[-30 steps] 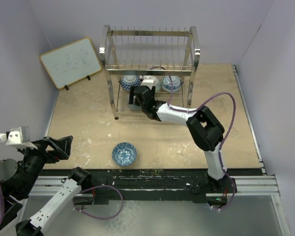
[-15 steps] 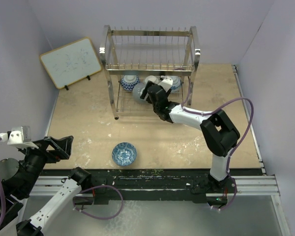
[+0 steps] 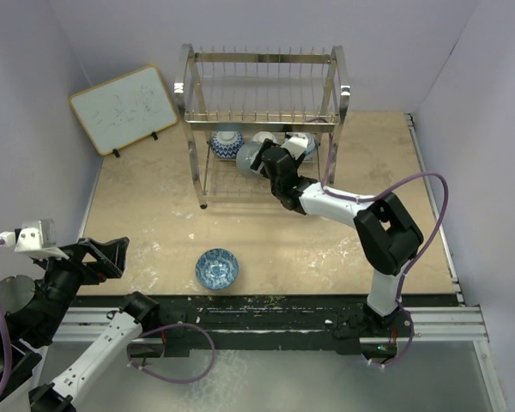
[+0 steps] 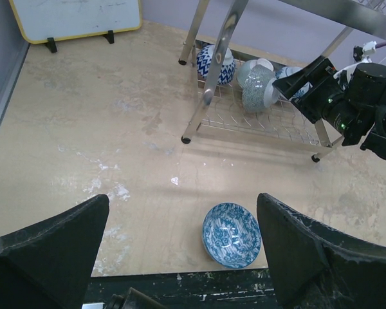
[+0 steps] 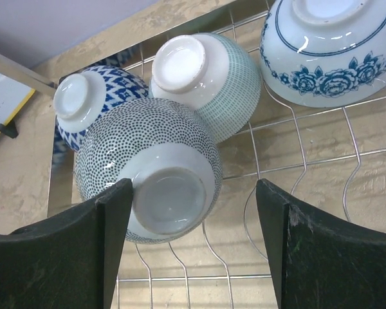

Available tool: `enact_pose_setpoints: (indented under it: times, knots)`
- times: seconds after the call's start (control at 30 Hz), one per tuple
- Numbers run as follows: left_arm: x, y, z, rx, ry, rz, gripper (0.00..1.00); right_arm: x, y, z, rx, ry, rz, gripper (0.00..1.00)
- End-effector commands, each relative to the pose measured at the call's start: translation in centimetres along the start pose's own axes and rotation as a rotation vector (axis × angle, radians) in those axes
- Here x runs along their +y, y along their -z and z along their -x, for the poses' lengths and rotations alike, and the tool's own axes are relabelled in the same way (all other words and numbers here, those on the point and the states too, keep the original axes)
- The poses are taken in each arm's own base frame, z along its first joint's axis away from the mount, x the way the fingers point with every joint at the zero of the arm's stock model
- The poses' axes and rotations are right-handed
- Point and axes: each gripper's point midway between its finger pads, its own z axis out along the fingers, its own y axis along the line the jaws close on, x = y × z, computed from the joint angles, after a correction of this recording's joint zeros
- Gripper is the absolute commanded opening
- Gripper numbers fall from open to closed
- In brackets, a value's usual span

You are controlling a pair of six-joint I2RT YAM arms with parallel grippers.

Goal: Load the bowls into the dish rack

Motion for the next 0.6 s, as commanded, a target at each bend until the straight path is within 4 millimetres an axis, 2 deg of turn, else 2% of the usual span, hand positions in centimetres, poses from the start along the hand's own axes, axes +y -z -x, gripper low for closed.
enact_pose_setpoints:
  times: [0.0,0.07,0.3,0.57]
  knots:
    - [-0.1,0.0,0.5,-0.019,0.017,-0.002,0.99,-4.9,-0.8,-2.2,0.056,0.123,-0.128,0.78]
    - [-0.1,0.0,0.5,-0.018,0.017,-0.002,0.99,-3.5,-1.0,-2.5,0.065,0.146,-0.046,0.79]
    - [-0.1,0.0,0.4,-0.019,0.017,0.000,0.99,-0.7,-1.5,-4.0,0.122,0.199,0.105,0.80]
    - [0.0,0.0,0.3,-0.019,0.012,0.003,0.99,0.6,-1.9,-4.4,0.143,0.200,0.156,0.77]
